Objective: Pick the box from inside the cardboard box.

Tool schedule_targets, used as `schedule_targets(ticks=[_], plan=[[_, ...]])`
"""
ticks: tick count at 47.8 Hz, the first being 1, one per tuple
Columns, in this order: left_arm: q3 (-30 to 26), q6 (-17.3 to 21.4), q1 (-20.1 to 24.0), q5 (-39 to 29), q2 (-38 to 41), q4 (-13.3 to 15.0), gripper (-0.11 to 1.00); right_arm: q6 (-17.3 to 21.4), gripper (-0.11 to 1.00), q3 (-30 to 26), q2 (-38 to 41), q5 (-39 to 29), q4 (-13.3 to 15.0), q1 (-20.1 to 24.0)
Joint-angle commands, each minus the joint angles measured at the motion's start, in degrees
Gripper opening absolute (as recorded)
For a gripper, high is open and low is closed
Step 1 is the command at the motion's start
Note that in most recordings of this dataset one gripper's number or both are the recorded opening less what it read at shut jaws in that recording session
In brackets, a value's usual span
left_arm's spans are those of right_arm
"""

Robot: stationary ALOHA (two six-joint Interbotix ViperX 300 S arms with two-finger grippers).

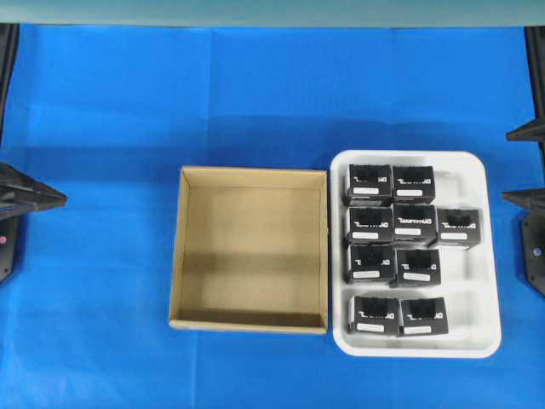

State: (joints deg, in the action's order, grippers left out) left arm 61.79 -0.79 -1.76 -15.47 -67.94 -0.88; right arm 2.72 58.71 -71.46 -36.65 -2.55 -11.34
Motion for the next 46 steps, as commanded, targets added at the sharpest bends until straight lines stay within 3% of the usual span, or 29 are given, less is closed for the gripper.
schedule_targets(ticks=[1, 27, 46], plan=[[-0.97, 0.09, -0.18, 2.02, 0.62, -0.09, -0.07, -0.09, 0.97, -0.18, -0.18, 2.72, -0.09, -0.18], [-2.02, 0.79, -0.44, 13.18, -1.76, -0.09, -0.07, 0.7, 0.96, 0.79, -4.31, 16.0, -0.18, -0.18], [-2.81, 0.97, -0.44, 16.61, -3.34, -0.09, -0.07, 0.79, 0.96, 1.14, -5.01, 16.44, -0.18, -0.18]])
